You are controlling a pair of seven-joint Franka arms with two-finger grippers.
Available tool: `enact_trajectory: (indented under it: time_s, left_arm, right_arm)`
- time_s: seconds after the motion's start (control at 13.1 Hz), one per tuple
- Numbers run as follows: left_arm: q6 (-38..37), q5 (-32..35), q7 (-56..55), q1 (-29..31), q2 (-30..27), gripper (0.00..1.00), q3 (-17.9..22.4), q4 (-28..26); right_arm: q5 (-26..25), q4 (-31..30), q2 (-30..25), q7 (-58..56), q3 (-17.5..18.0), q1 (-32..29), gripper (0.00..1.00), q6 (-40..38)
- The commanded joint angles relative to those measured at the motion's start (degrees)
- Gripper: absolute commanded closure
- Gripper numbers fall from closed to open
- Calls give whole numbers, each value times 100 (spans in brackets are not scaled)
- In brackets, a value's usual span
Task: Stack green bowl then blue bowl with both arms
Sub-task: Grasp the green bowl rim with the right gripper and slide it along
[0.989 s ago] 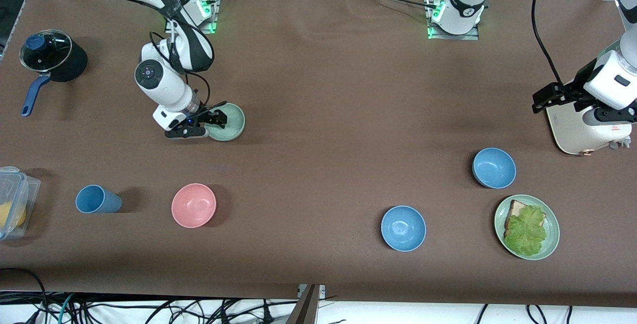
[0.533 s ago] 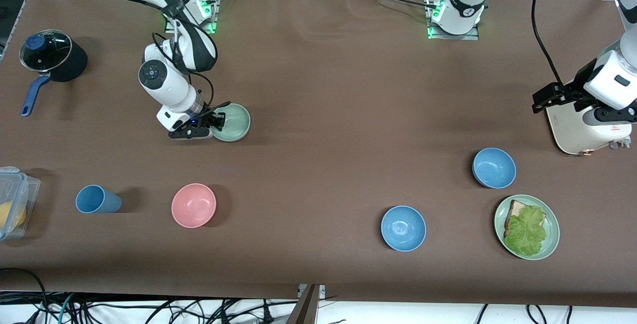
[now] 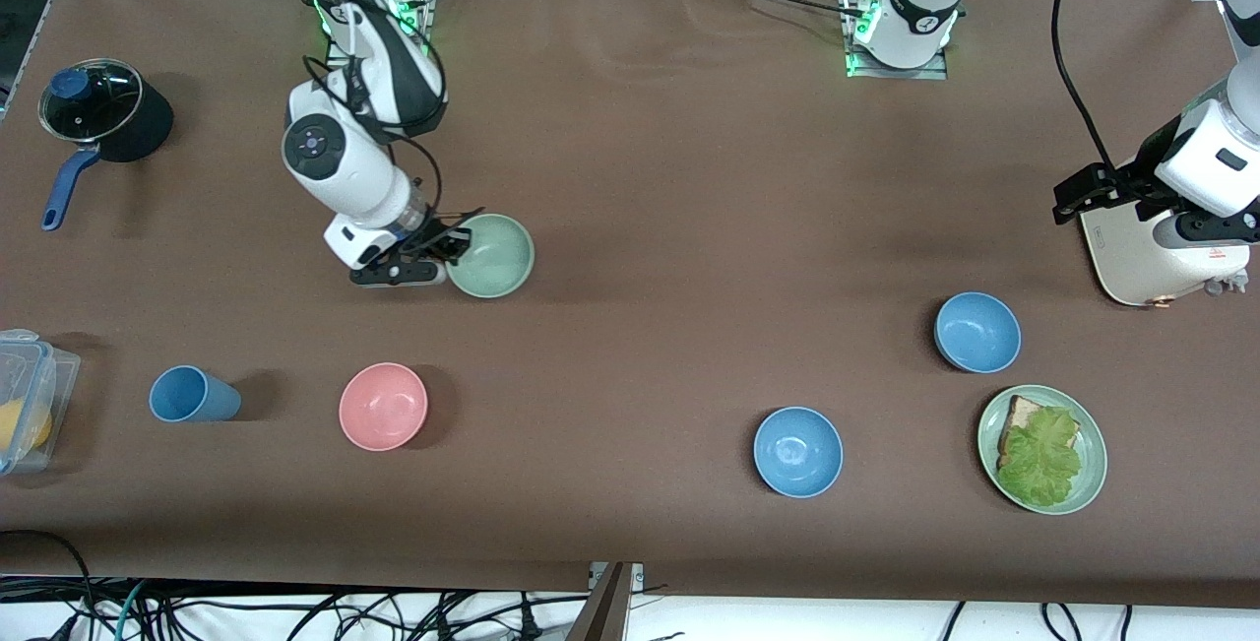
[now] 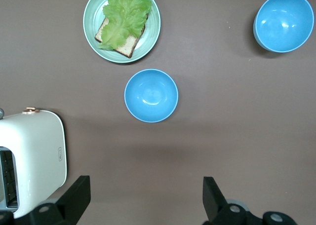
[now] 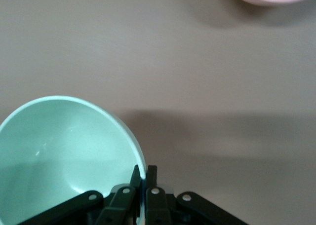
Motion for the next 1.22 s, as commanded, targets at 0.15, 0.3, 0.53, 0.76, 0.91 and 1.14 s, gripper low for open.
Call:
enact_trajectory:
  time_s: [0.15,0.3,0.53,0.76,0.91,1.14]
  left_arm:
    - [-90,-104,81,21,46,0,20,148]
    - [-81,-104,98,21,55,0,28,165]
    - [-73,-113,89,21,90,0,20,288]
    - [-107,-130,90,47,325,0,46,376]
    - [-187,-122,142,91,571,0,37,315]
    - [-135,-130,186,204,994,0,55,323]
  right_arm:
    - [-388,2261,1779,2022,-61,1364,100,-125]
    - [-933,3000,2368,2892,-79,1769,100,-133]
    - [-1471,3372,2835,3677,-325,2340,100,15]
    - [-1472,3617,3222,4161,-642,2772,100,605]
    - [-1480,3662,3267,4267,-755,2904,89,605]
    - [-1472,3671,3162,4293,-852,2975,0,579]
